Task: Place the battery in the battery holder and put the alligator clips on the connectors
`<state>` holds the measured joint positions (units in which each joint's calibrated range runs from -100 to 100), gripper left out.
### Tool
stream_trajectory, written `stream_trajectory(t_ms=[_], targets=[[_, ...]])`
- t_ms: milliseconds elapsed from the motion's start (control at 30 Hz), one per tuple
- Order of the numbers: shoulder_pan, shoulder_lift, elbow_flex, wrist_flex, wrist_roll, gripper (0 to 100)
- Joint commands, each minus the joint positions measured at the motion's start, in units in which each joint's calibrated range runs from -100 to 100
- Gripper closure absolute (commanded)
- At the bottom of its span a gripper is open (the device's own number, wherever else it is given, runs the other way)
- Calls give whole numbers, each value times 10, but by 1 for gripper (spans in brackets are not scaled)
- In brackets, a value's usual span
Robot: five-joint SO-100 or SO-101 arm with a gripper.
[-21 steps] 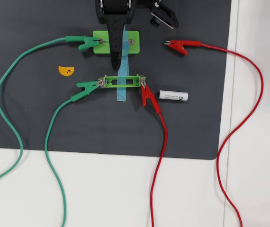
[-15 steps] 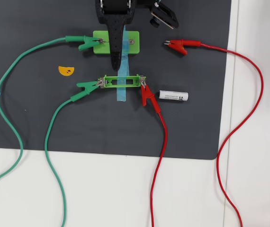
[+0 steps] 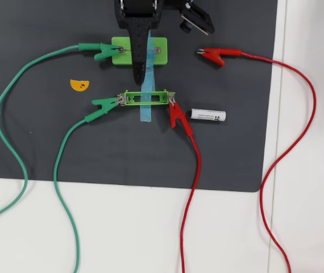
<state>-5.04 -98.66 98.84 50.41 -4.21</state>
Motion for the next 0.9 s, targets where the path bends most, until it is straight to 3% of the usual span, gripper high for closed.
stream_trajectory(t_ms=[0,667,867], targets=[[6,-6,9,-10,-3,59],[-1,-6,6,-17,1,59],[-31,109,-140,-18,-1,59]])
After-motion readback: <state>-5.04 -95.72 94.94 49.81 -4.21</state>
